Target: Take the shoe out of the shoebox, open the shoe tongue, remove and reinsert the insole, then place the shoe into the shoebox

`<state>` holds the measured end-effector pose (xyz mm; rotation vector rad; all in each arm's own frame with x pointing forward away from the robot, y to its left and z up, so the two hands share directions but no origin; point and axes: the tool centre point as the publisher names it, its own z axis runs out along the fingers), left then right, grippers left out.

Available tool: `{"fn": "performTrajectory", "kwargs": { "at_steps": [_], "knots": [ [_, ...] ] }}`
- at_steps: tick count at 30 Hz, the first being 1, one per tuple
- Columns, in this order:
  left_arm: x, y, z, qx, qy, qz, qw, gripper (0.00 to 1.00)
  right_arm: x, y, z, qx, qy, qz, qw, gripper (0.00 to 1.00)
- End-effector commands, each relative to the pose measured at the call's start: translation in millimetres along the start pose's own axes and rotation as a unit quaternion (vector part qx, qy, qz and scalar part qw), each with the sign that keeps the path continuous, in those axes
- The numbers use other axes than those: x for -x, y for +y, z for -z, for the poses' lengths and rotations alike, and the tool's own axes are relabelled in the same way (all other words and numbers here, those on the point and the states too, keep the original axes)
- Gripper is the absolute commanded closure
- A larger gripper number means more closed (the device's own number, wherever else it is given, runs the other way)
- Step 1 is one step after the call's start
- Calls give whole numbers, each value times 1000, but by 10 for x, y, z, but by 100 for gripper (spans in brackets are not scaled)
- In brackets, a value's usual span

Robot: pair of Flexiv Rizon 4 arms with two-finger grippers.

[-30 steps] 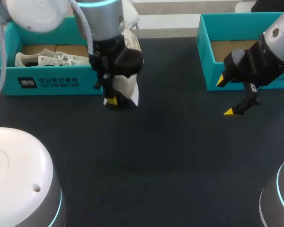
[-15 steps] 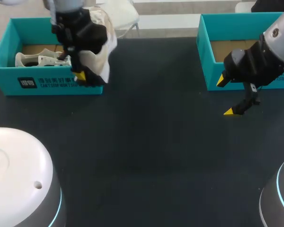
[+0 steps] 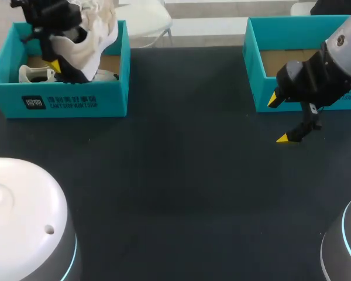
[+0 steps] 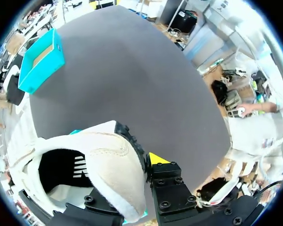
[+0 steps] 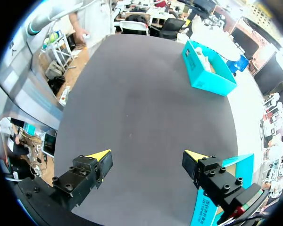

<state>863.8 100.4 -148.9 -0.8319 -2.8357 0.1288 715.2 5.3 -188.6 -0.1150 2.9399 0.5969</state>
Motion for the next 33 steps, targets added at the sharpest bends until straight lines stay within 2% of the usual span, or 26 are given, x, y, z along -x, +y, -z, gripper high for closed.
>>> {"fn": "performTrajectory", "kwargs": {
  "at_steps": [1, 8, 12, 33],
  "knots": [
    [65, 382, 77, -10, 14, 1, 1000, 100, 4, 1, -15, -1, 0, 0, 1000, 0],
    [69, 750, 139, 20, 28, 12, 999, 100, 4, 1, -15, -1, 0, 0, 1000, 0],
    [74, 888, 225, 36, 20, 31, 999, 100, 4, 1, -15, -1, 0, 0, 1000, 0],
    [74, 888, 225, 36, 20, 31, 999, 100, 4, 1, -15, -1, 0, 0, 1000, 0]
  ]
}}
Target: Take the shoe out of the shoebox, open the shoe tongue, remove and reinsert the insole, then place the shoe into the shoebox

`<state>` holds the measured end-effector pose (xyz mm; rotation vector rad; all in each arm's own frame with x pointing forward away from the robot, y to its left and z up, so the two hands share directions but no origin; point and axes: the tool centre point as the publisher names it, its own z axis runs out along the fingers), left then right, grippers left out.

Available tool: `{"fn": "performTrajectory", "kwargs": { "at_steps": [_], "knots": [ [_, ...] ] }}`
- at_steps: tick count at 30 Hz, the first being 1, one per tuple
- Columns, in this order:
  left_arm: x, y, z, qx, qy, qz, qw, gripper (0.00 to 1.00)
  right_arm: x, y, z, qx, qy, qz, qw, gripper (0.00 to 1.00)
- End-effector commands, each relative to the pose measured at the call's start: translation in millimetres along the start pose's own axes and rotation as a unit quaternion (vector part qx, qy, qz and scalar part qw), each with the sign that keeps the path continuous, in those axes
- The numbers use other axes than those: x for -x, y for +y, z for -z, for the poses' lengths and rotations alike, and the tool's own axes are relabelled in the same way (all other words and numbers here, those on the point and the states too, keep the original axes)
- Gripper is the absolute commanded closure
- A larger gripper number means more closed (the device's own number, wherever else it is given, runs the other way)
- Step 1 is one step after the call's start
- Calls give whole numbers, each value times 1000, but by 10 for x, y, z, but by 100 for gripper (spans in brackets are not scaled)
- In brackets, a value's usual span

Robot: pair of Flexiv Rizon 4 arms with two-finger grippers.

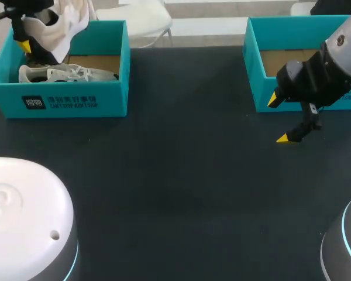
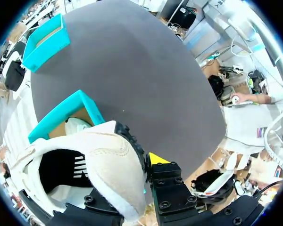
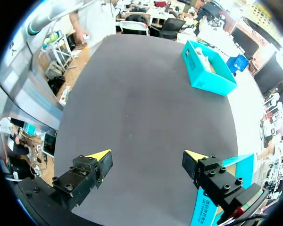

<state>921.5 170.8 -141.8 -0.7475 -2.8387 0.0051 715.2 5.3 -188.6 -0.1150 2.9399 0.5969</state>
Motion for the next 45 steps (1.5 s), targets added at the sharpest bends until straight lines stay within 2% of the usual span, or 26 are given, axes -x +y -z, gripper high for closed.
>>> {"fn": "performTrajectory", "kwargs": {
  "at_steps": [1, 5, 12, 20, 26, 30, 36, 45],
  "knots": [
    [-4, 31, 12, 9, 1, -7, 1000, 100, 4, 1, -15, -1, 0, 0, 1000, 0],
    [44, 263, 16, -2, -6, -12, 1000, 100, 4, 1, -15, -1, 0, 0, 1000, 0],
    [121, 798, 6, 21, -28, 3, 999, 100, 4, 1, -15, -1, 0, 0, 1000, 0],
    [338, 1350, -22, -23, -40, 39, 998, 100, 4, 1, -15, -1, 0, 0, 1000, 0],
    [499, 1645, -21, -24, -48, 54, 997, 100, 4, 1, -15, -1, 0, 0, 1000, 0],
    [593, 1793, -19, -18, -43, 54, 997, 100, 4, 1, -15, -1, 0, 0, 1000, 0],
    [731, 1997, -12, -33, -29, 66, 997, 100, 4, 1, -15, -1, 0, 0, 1000, 0],
    [731, 1997, -12, -33, -29, 66, 997, 100, 4, 1, -15, -1, 0, 0, 1000, 0]
  ]
}}
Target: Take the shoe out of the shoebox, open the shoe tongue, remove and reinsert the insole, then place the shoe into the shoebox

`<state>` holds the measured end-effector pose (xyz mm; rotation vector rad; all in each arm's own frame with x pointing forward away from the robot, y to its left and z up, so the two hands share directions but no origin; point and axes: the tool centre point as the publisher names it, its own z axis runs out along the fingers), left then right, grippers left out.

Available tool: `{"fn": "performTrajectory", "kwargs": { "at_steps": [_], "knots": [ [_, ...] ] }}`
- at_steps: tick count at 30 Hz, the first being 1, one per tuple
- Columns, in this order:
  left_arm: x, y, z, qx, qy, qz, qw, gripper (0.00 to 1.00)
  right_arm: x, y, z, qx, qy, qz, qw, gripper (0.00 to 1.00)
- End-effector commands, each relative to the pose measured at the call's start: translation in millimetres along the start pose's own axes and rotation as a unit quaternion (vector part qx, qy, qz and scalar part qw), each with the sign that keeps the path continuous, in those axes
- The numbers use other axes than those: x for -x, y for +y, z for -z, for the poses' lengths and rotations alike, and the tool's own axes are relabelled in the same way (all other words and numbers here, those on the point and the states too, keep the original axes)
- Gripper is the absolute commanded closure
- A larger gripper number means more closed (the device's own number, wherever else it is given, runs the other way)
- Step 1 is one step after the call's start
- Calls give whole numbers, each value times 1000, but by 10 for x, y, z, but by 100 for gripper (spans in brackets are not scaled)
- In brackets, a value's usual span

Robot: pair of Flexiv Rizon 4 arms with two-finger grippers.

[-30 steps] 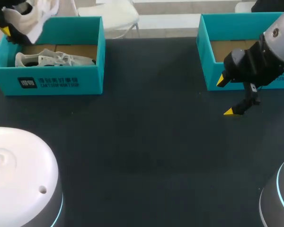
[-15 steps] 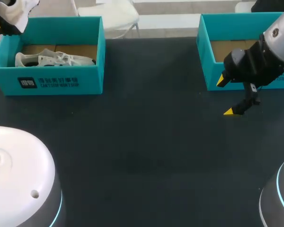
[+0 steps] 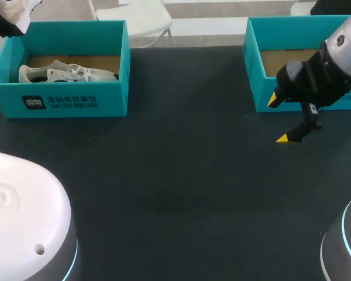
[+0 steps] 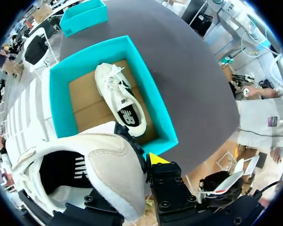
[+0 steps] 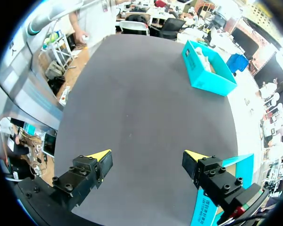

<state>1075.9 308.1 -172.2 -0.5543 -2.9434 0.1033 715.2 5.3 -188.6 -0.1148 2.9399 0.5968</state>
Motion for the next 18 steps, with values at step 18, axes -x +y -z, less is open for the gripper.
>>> {"fn": "performTrajectory", "kwargs": {
  "at_steps": [18],
  "knots": [
    [-184, 277, 111, 77, 111, -554, 821, 100, 4, 1, -15, -1, 0, 0, 1000, 0]
  ]
}}
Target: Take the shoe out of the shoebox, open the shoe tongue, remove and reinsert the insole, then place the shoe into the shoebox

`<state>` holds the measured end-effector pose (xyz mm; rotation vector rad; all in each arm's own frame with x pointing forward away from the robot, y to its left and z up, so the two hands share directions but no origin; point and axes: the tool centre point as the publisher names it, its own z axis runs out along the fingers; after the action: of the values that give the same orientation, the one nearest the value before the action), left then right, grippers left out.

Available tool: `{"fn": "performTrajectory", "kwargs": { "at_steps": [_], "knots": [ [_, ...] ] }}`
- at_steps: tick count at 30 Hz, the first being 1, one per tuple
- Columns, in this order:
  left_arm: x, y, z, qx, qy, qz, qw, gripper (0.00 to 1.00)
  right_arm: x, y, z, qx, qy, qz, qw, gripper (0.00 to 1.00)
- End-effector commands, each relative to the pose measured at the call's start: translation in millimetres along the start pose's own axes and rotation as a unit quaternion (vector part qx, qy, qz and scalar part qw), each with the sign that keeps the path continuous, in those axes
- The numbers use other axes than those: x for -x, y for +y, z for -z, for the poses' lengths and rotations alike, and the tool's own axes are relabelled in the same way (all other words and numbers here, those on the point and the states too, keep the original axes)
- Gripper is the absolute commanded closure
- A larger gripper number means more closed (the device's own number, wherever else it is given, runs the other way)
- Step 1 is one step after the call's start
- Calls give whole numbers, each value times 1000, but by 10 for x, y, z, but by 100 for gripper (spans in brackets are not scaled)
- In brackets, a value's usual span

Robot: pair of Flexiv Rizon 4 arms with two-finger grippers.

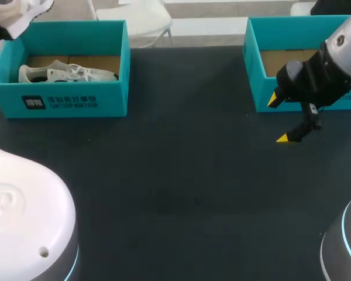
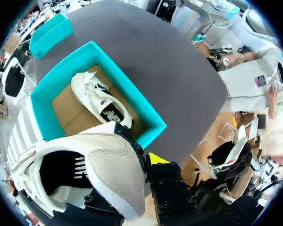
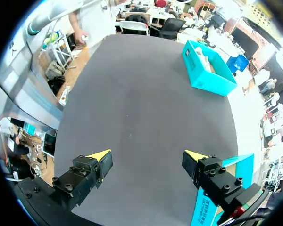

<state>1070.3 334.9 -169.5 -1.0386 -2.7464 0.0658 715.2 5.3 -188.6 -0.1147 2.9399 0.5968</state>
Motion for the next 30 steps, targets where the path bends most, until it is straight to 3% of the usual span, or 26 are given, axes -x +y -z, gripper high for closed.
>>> {"fn": "performTrajectory", "kwargs": {
  "at_steps": [1, 3, 6, 30],
  "knots": [
    [-58, 46, 106, 71, 92, -440, 891, 100, 4, 1, -15, -1, 0, 0, 1000, 0],
    [-75, 63, 163, 97, 105, -508, 850, 100, 4, 1, -15, -1, 0, 0, 1000, 0],
    [-27, 49, 229, 112, 112, -532, 832, 100, 4, 1, -15, -1, 0, 0, 1000, 0],
    [-27, 49, 229, 112, 112, -532, 832, 100, 4, 1, -15, -1, 0, 0, 1000, 0]
  ]
}}
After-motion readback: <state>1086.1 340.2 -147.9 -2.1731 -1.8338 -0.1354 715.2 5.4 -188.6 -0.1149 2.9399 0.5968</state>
